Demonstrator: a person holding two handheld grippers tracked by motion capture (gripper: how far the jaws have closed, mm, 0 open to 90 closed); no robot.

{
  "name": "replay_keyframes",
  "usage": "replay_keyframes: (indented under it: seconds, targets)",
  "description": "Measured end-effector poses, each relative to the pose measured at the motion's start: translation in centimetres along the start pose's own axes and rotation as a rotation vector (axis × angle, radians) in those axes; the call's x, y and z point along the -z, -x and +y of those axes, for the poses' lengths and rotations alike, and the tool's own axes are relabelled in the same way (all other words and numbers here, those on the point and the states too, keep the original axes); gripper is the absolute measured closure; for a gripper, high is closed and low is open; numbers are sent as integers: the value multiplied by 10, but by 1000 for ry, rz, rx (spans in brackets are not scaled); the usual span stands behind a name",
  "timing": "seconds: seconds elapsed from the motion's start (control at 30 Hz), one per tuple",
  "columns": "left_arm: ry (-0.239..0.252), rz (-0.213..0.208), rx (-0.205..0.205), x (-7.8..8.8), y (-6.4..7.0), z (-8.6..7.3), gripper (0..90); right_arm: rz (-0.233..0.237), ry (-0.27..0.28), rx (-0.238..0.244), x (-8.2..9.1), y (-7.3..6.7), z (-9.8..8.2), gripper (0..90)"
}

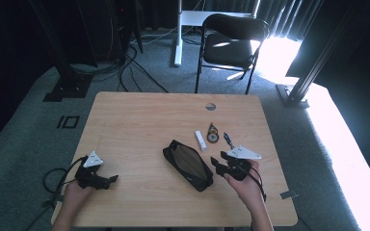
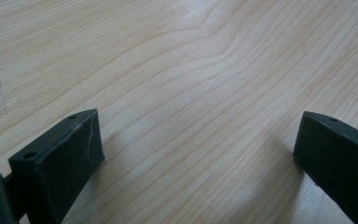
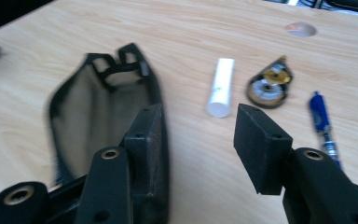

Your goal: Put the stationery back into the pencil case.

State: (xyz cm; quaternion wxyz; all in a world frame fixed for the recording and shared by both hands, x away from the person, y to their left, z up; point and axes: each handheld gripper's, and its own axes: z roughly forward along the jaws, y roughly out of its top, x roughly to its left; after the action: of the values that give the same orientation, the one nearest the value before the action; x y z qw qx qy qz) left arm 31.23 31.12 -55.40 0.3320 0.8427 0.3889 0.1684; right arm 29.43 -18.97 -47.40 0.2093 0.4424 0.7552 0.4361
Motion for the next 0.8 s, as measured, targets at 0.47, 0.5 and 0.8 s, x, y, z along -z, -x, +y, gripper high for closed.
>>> replay_keyframes:
  seconds: [0.47,0.5,0.8]
  targets:
    - [-1,-1,0,0,0,0,16,-109,-23,-40,-49,39,14,499]
    - [-1,0,1,0,0,0,16,-117,-28,-41,-53,40,15,500]
    - [-1,-1,1,0,0,0,16,-126,-59,-80,-79,53,21,471]
